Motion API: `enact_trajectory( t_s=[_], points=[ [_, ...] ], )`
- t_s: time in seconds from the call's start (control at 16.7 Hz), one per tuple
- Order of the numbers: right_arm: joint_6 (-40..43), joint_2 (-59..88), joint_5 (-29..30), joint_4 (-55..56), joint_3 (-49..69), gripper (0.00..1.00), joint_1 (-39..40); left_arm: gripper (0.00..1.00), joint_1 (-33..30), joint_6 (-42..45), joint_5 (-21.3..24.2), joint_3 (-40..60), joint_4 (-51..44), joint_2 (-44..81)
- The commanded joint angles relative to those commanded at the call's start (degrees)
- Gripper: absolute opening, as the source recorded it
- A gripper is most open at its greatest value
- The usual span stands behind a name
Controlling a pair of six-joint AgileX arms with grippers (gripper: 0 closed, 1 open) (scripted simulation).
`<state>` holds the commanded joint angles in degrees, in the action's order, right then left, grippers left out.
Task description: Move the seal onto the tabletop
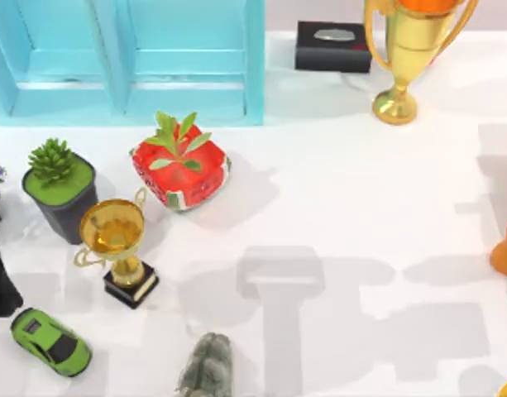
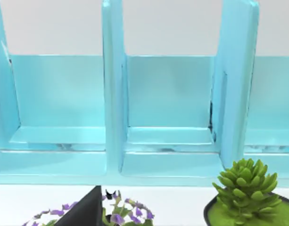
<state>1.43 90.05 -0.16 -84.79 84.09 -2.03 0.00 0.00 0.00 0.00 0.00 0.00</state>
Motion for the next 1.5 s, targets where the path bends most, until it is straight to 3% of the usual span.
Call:
enact_trajectory(
  t_s=[0.48,0.72,1.08,1.5],
  points=[
    [-2.6,-1.1,-0.4,-1.1,2.0,0.0,2.4,1.0,0.0,0.0,0.0,0.0,0.0,0.0],
    [-8.7,2.7,-1.9,6.6,7.9,0.0,11.2,1.0,0.0,0.0,0.0,0.0,0.0,0.0],
    [-23.2,19.5,-2.3,16.8,15.3,0.0,28.1,1.0,0.0,0.0,0.0,0.0,0.0,0.0],
    [-32.2,31.4,0.4,14.4,18.0,0.0,31.5,1.0,0.0,0.0,0.0,0.0,0.0,0.0]
  ],
)
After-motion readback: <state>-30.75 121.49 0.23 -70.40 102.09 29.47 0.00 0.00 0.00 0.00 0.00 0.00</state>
